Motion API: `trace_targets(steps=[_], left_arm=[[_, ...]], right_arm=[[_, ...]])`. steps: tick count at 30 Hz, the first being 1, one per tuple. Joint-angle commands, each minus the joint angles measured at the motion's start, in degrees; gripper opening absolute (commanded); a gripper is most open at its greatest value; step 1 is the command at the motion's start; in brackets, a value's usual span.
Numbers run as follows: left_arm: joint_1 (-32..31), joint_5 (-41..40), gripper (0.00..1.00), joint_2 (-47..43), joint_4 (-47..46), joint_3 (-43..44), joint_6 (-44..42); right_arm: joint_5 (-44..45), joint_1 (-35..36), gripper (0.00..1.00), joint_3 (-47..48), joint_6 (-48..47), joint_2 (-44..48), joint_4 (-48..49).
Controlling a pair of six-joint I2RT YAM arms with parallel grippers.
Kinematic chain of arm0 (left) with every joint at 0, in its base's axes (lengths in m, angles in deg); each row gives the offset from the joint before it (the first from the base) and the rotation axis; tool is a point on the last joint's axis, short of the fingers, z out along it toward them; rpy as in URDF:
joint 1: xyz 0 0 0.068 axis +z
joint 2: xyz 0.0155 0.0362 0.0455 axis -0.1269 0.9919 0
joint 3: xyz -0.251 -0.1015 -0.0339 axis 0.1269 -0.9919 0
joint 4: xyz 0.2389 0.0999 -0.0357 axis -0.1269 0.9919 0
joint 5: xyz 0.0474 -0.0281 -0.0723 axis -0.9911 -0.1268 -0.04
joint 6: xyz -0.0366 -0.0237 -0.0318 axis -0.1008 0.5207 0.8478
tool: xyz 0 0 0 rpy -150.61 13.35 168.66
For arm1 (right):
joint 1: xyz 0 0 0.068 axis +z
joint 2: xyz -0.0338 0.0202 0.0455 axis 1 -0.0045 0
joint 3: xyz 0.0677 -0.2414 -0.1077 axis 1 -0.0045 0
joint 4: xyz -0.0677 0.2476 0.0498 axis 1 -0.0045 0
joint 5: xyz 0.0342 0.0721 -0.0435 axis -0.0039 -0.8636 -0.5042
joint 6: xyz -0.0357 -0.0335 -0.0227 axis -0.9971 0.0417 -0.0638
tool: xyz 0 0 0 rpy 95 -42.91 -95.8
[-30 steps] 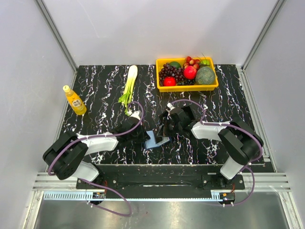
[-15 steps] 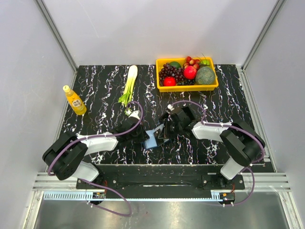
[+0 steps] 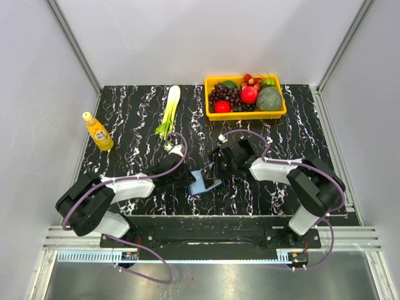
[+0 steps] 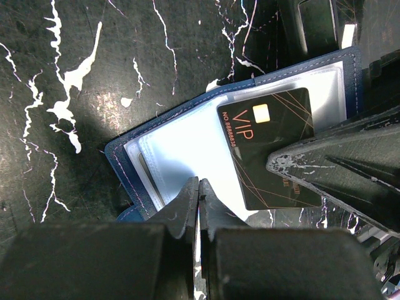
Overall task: Put the credit cards into the card holder
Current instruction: Insert the credit card into the card holder.
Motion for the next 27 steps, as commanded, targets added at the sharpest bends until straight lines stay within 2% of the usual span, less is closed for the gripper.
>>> trace_targets(steps=[1,12,14,17,27], left_arm=[[0.34,-2.16,0.0,-0.15,4.39,-1.52,-1.22],[0.25,-1.37,0.0,0.46,3.24,-1.61,-0.86],[0.25,-1.37,0.0,0.38,3.33,-1.7,-0.86],[0.34,-1.99,0.0,-0.15,3.94,-1.87,-0.86],[0.25,-7.43,0.0,-5.15,12.29,-3.54,0.28]], right_arm=[[1.25,0.26,0.0,1.24,-1.39,-2.71,-2.22],[0.71,3.24,0.0,0.35,0.46,-4.46,-2.83],[1.06,4.38,0.0,1.5,0.28,-5.17,-6.6],[0.45,5.96,0.0,1.33,1.6,-4.12,-4.5],[5.28,6.67,0.0,3.44,3.79,-1.04,-5.82]])
